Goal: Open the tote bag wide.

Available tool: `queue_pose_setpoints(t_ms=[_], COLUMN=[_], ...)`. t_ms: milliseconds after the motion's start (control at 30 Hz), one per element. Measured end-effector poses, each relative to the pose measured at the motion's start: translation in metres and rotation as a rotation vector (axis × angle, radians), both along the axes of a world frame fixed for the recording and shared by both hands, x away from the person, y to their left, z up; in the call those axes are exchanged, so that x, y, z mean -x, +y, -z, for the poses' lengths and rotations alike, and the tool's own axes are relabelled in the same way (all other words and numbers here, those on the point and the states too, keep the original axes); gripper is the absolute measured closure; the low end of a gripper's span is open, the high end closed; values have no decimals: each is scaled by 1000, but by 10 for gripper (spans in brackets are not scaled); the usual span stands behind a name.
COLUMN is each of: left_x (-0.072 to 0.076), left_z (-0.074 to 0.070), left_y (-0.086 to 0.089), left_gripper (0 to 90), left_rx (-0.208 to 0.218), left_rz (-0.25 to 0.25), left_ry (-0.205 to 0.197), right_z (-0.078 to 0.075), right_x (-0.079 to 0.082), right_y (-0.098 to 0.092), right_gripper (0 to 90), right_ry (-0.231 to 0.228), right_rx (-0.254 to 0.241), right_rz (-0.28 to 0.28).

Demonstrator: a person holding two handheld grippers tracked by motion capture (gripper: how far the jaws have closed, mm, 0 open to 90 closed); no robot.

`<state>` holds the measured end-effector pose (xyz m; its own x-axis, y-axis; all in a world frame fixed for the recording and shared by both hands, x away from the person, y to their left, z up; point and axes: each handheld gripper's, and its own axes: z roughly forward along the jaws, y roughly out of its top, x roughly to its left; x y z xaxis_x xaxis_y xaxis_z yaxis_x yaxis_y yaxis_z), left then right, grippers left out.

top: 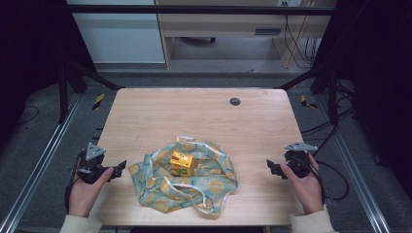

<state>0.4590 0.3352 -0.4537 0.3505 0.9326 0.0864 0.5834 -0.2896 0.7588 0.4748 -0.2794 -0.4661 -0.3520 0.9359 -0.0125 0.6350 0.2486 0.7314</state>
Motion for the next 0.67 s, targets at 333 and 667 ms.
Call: queue_pose_setpoints(t_ms=[333,667], left_x=[-3,-2], left_z=[11,15], left_y=[-7,-11], left_gripper=[76,76], left_rx=[-70,-80], left_rz=[18,35], left_ry=[49,73], right_z=[11,14], right_x=[-1,-1], right_y=[2,7], right_gripper=[87,96], right_ry=[47,66], right_rx=[28,30], right_rz=[-7,-26])
